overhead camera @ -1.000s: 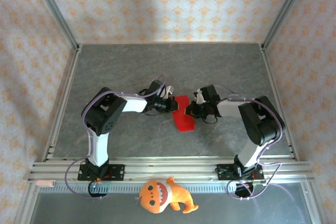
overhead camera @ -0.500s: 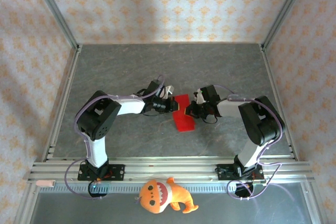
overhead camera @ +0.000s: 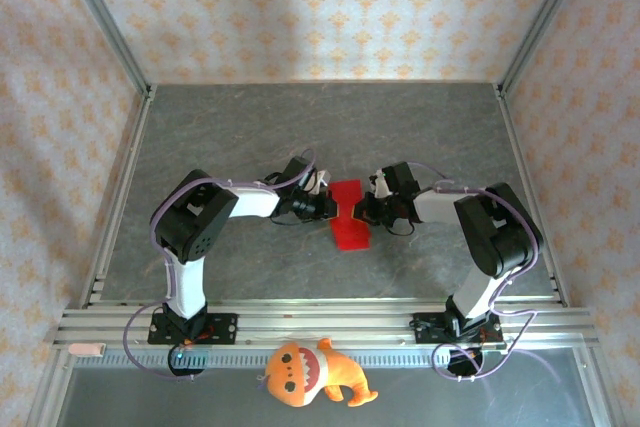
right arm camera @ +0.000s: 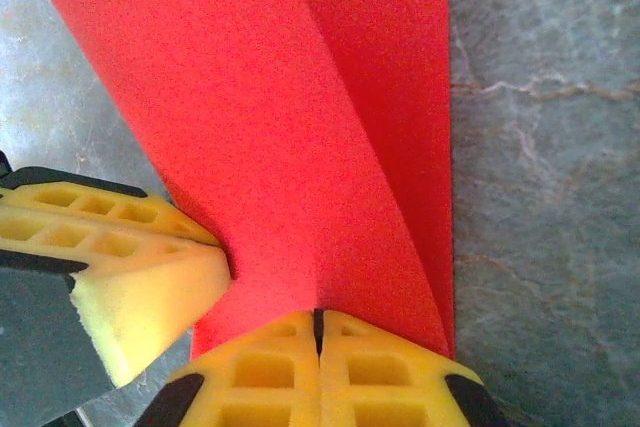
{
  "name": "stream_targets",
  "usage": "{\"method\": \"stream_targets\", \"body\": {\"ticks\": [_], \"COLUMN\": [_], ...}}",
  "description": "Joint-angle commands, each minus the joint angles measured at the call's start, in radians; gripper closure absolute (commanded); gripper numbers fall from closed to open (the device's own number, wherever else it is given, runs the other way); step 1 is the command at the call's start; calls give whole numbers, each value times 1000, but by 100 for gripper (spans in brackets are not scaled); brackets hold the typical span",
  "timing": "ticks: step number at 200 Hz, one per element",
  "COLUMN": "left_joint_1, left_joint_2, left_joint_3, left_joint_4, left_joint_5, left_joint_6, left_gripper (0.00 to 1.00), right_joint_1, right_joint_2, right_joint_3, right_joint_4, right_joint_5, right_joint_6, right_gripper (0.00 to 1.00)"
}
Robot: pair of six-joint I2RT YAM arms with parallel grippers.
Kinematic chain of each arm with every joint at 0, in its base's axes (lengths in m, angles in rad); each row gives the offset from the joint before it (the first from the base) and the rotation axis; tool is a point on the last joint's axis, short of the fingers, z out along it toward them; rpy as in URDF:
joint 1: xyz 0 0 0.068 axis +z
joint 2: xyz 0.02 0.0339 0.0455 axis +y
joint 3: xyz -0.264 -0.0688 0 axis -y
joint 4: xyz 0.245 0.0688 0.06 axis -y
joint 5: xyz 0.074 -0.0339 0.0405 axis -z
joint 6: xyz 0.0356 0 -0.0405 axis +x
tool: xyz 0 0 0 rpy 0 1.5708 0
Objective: Fold a paper plane with a square sheet of paper (pick it up from the middle)
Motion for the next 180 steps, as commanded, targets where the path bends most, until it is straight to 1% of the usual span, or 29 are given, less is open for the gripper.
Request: {"method": "stream_targets", "body": {"ticks": [1, 25, 69, 117, 149, 180], "left_joint_1": [7, 8, 16, 73, 96, 115], "left_joint_2": [-10, -5, 34, 78, 79, 73], "left_joint_3": [39, 74, 92, 96, 93, 78], "left_joint_4": [-58, -62, -63, -25, -22, -30], "left_joint_5": [-22, 9, -10, -33, -95, -141], "left_joint_6": [27, 30, 26, 3, -55, -81], "left_gripper": [95, 95, 96, 96, 96, 96], "right_joint_1": [-11, -12, -12, -12, -11, -14], "right_joint_2": [41, 41, 37, 40, 41, 43], "right_joint_3": [-52, -55, -60, -62, -58, -59], "right_joint_4": [-129, -127, -119, -120, -128, -132], "right_joint_5": [140, 140, 137, 132, 132, 134], "right_joint_6": [0, 1, 4, -2, -11, -16], "right_gripper": [100, 100, 100, 100, 100, 100]}}
